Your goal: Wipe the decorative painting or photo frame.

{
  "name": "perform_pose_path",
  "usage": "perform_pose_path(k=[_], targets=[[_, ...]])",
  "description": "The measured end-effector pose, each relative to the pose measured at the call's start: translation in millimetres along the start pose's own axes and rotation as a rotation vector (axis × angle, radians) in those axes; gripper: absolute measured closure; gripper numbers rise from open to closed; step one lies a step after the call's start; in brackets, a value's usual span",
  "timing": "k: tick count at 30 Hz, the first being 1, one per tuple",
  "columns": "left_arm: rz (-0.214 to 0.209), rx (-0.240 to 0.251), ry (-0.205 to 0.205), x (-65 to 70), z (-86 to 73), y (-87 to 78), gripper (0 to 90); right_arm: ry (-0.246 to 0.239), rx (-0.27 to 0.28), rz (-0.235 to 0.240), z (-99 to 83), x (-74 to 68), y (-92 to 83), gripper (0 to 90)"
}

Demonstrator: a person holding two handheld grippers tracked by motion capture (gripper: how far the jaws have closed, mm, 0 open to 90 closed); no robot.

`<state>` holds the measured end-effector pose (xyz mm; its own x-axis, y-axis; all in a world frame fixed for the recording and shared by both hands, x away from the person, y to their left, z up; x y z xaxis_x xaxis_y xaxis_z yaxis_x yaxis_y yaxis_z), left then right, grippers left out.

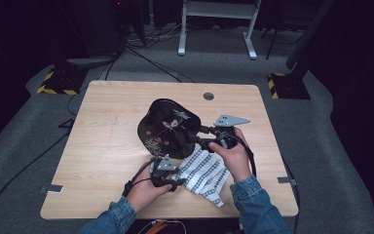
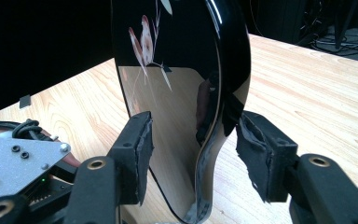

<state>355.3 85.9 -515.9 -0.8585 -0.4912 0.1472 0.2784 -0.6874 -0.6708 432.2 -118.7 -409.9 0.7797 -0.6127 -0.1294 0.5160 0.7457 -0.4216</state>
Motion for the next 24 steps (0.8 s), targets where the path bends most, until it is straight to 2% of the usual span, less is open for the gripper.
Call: perform_pose_path(k=[3,6,9,10,13,16,17,18,24], targets=[[0.019,0.000,0.016,-1.0,-0.1,0.0,61.0,-0.001,0.000,-0.002,-0.4,-0.2,0.5,46.4],[0.026,0.000,0.024,-1.3,-0.4,-0.3,74.4,0.000,0.000,-0.001,-0.6,0.0,0.9,46.4],[0.013,0.003,0.010,-2.7,-0.9,-1.3,80.9,0.001,-0.003,-0.002,-1.4,0.8,1.6,46.4],[-0.012,0.009,0.010,-3.6,-1.0,-3.1,81.7,0.001,-0.004,-0.002,-1.7,1.2,1.6,46.4],[-0.043,0.022,0.019,-4.3,2.2,-10.5,82.5,0.002,-0.003,-0.002,-1.8,2.0,1.0,46.4],[-0.063,0.050,0.041,-6.0,9.8,-27.0,82.9,0.007,0.001,-0.005,-1.7,2.7,-0.1,46.4],[-0.063,0.050,0.041,-6.0,9.8,-27.0,83.0,0.009,0.002,-0.006,-1.7,3.0,-0.3,46.4],[-0.073,0.077,0.059,-6.2,14.9,-41.1,83.0,0.008,0.003,-0.005,-1.7,3.5,-0.6,46.4],[-0.045,0.150,0.068,-12.2,25.1,-80.7,83.2,0.011,0.007,-0.007,-1.2,3.3,-0.8,46.4]])
Point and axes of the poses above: each handheld gripper's, and its own axes: y roughly forward along the jaws, z roughly out of its top, x roughly to its right, the point moved 2 cm from there along y, roughly forward along the jaws, and after that the axes turned 3 degrees about -z, right-handed, at the moved point
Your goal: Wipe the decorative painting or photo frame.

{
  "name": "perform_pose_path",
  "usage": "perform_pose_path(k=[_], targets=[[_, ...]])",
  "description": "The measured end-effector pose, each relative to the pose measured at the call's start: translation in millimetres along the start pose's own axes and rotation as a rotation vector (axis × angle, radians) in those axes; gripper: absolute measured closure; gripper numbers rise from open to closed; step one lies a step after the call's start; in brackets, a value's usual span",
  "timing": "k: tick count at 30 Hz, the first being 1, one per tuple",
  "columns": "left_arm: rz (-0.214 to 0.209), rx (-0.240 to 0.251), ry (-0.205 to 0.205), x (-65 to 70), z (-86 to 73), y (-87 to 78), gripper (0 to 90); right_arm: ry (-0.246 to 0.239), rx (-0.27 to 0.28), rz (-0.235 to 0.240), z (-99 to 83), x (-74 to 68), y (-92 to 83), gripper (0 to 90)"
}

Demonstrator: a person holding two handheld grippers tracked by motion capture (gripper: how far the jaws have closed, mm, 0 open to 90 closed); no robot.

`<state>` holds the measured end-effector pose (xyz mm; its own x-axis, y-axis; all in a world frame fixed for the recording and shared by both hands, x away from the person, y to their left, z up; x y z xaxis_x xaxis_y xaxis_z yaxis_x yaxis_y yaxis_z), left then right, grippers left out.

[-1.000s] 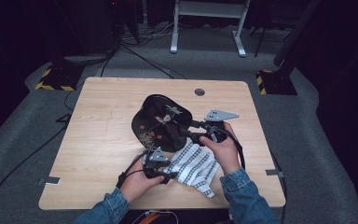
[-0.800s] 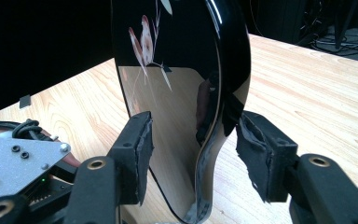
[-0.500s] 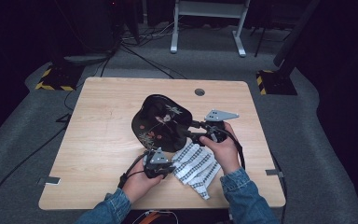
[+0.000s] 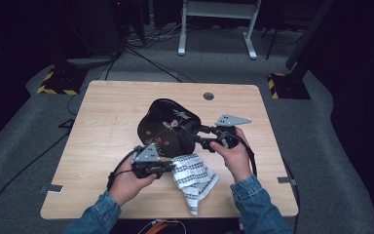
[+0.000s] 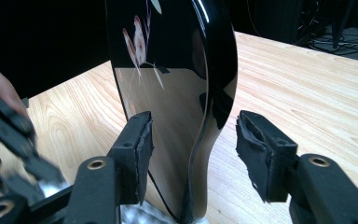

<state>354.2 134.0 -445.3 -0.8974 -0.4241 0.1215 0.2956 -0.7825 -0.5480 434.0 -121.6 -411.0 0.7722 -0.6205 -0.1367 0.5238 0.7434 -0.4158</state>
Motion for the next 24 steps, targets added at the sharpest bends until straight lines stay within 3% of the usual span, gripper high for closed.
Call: perform_pose_path(k=[3,4,8,10,14,16,18,24], targets=[[0.030,0.018,0.000,-6.7,4.7,-24.5,83.3,0.000,0.003,-0.002,0.3,-0.1,1.0,46.4],[0.030,0.018,0.000,-6.7,4.7,-24.5,83.3,0.000,0.003,-0.002,0.3,-0.1,1.0,46.4],[0.112,0.048,-0.012,-18.7,6.4,-60.5,83.3,-0.002,0.003,0.001,1.3,-0.2,4.0,46.6],[0.134,0.065,-0.015,-22.8,5.7,-70.5,83.3,-0.003,0.002,0.001,1.7,-0.5,5.9,46.9],[0.183,0.072,-0.028,-27.9,4.3,-82.1,83.3,-0.006,-0.002,0.002,1.8,-1.1,8.3,48.0],[0.244,0.061,-0.035,-32.9,2.0,-89.8,83.3,-0.009,-0.002,0.003,2.5,-1.7,10.2,49.3],[0.277,0.063,-0.048,-37.2,0.3,-94.2,83.3,-0.012,0.000,0.004,3.1,-1.7,11.3,51.0],[0.340,0.083,-0.088,-45.3,-3.8,-98.8,83.2,-0.026,0.002,0.002,4.3,-3.2,12.7,57.6]])
Point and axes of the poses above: each handheld gripper's, and its own axes: y roughly forward along the jaws, z roughly out of its top, x roughly to its right, the point moved 2 cm from there along y, roughly forward along the jaws, and after that the axes turned 3 degrees about -z, right-handed, at the moved point
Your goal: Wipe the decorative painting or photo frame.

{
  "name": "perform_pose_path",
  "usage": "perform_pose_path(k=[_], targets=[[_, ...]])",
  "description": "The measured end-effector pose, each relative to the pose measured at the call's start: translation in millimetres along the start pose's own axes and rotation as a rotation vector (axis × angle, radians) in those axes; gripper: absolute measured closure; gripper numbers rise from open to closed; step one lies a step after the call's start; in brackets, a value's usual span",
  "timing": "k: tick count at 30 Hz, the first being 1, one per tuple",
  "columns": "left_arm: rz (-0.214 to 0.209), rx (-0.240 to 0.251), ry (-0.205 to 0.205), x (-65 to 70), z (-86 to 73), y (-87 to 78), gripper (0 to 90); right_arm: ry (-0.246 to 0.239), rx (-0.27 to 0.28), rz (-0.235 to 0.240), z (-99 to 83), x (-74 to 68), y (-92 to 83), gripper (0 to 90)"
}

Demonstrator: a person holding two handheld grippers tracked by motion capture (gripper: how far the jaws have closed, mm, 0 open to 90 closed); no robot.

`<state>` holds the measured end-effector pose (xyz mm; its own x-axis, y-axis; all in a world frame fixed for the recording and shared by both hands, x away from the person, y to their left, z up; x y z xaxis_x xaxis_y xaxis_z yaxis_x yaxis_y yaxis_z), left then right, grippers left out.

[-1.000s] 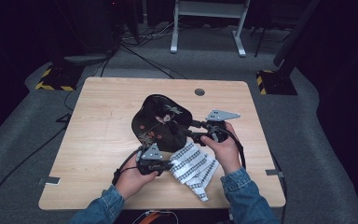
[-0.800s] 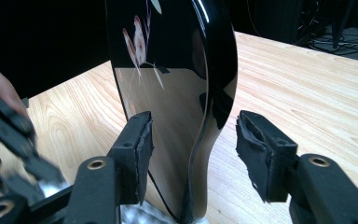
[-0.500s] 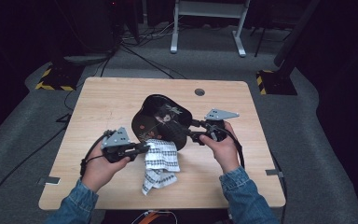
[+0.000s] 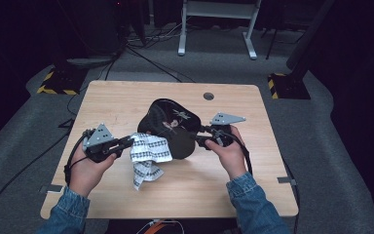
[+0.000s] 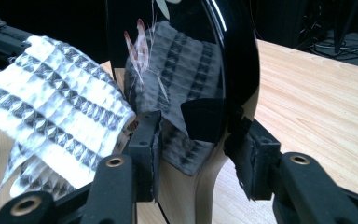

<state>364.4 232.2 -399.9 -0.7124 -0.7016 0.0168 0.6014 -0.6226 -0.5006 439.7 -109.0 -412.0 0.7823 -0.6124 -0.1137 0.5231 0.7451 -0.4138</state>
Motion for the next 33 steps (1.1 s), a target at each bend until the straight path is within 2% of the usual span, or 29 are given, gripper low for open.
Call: perform_pose_path(k=[3,11,14,17,20,23,27,33], targets=[[0.016,0.009,-0.014,-2.9,-0.6,0.1,83.2,-0.007,-0.007,-0.007,-0.2,0.2,-1.4,62.1],[0.021,0.015,-0.021,-5.3,-0.3,1.7,83.2,-0.001,-0.011,0.015,-1.4,0.8,-4.8,67.3],[0.021,0.016,-0.023,-5.3,0.1,2.2,83.2,-0.006,-0.014,0.035,-1.6,0.9,-6.1,69.4],[0.024,0.020,-0.030,-6.1,0.2,3.0,83.1,-0.016,-0.014,0.078,-2.4,0.9,-7.3,72.8],[0.025,0.022,-0.033,-6.5,0.4,3.3,83.1,-0.036,-0.007,0.097,-2.8,-1.3,-8.4,74.1],[0.027,0.024,-0.034,-6.3,0.6,3.5,83.1,-0.041,-0.006,0.103,-2.6,-1.9,-8.9,74.9],[0.026,0.026,-0.031,-6.2,1.7,3.9,83.1,-0.040,-0.004,0.138,-3.4,-4.4,-8.2,78.4],[0.025,0.034,-0.024,-5.8,4.1,4.4,83.1,-0.053,-0.006,0.141,-3.6,-7.8,-8.8,78.9]])
Point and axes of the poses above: each handheld gripper's, and its own axes: y roughly forward along the jaws, z roughly out of its top, x roughly to its right, the point moved 2 cm from there along y, roughly forward along the jaws, and after that the axes turned 3 degrees about -z, right-handed, at the moved point
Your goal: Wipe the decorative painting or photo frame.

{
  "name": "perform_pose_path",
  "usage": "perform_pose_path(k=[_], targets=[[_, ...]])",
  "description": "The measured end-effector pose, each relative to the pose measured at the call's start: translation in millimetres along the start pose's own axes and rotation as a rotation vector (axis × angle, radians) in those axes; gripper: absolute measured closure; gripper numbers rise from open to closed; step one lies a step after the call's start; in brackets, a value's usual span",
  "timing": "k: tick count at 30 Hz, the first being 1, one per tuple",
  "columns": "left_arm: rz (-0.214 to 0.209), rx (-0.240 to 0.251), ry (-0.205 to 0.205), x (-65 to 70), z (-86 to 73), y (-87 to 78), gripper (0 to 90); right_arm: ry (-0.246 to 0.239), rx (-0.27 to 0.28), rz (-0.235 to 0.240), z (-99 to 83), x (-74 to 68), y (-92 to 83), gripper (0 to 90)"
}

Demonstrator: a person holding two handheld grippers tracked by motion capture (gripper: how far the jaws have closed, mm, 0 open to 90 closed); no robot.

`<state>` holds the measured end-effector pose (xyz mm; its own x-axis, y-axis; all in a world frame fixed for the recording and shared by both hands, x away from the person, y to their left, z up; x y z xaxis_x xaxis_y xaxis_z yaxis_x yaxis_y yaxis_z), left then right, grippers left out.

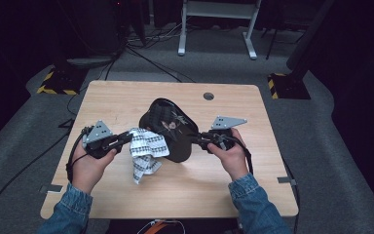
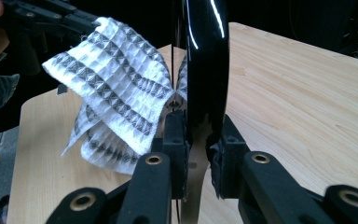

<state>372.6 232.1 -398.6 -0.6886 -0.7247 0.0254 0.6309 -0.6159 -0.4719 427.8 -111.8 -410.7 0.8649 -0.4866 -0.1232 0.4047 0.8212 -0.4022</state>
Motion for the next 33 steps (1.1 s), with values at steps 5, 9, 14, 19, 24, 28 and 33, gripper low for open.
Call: perform_pose_path(k=[5,9,14,19,24,28,33], targets=[[-0.002,0.007,0.008,1.2,4.4,0.8,83.1,-0.022,-0.010,-0.002,0.3,-3.7,-2.0,79.0],[-0.004,0.020,0.012,1.6,10.5,3.6,83.2,-0.017,-0.010,-0.009,-1.5,-6.2,-5.1,79.0],[0.015,0.028,0.034,2.2,20.7,11.3,83.2,-0.003,-0.013,-0.016,-3.2,-7.3,-8.2,79.0],[0.044,0.024,0.057,2.0,27.1,18.1,83.2,0.002,-0.011,-0.016,-3.6,-7.6,-8.4,79.0],[0.064,0.019,0.073,0.5,37.7,25.6,83.2,0.005,-0.009,-0.013,-4.0,-6.7,-8.3,79.0],[0.077,0.014,0.098,2.9,49.0,32.7,83.2,0.003,-0.011,-0.011,-3.8,-6.8,-8.3,79.0],[0.084,0.015,0.110,7.1,56.9,42.3,83.2,0.001,-0.013,-0.006,-3.6,-7.0,-8.0,79.0]])
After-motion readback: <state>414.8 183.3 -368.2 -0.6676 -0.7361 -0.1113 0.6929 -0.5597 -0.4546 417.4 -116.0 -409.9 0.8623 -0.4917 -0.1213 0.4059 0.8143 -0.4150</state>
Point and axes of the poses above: each handheld gripper's, and its own axes: y roughly forward along the jaws, z roughly out of its top, x roughly to its right, the point moved 2 cm from there along y, roughly forward along the jaws, and after that the axes turned 3 degrees about -z, right-handed, at the moved point
